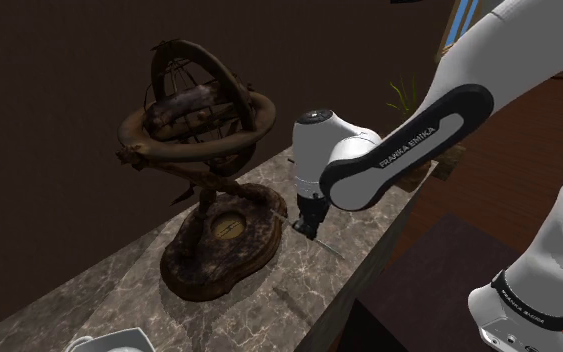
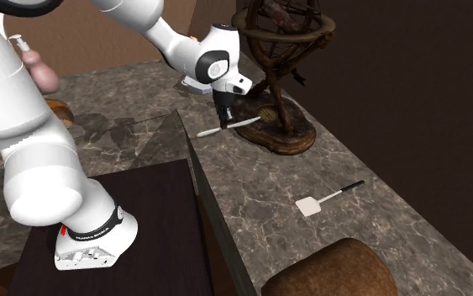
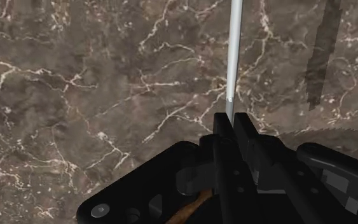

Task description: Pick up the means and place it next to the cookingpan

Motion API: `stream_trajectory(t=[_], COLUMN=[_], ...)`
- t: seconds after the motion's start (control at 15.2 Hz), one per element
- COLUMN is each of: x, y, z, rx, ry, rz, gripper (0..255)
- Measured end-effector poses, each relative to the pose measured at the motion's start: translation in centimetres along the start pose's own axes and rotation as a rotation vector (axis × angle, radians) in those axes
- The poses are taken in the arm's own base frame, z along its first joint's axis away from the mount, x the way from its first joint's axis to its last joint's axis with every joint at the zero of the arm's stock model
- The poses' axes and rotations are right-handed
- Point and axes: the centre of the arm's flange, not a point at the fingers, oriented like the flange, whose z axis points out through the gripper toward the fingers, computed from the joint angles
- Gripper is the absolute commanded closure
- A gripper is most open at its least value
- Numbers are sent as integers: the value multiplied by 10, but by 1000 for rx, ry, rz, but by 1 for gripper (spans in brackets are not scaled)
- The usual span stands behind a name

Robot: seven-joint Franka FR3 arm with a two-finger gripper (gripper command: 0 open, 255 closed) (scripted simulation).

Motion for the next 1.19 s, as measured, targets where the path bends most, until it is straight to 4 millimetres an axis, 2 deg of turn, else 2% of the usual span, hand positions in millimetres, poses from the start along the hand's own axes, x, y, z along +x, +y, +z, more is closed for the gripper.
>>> stream_trajectory(t=[0.2, 0.59, 1.19], x=[-6, -6, -19], y=[-44, -120, -240], z=[1, -1, 2], rx=[0, 0, 0], ry=[1, 0, 0], rz=[-1, 0, 0], gripper=[255, 255, 255])
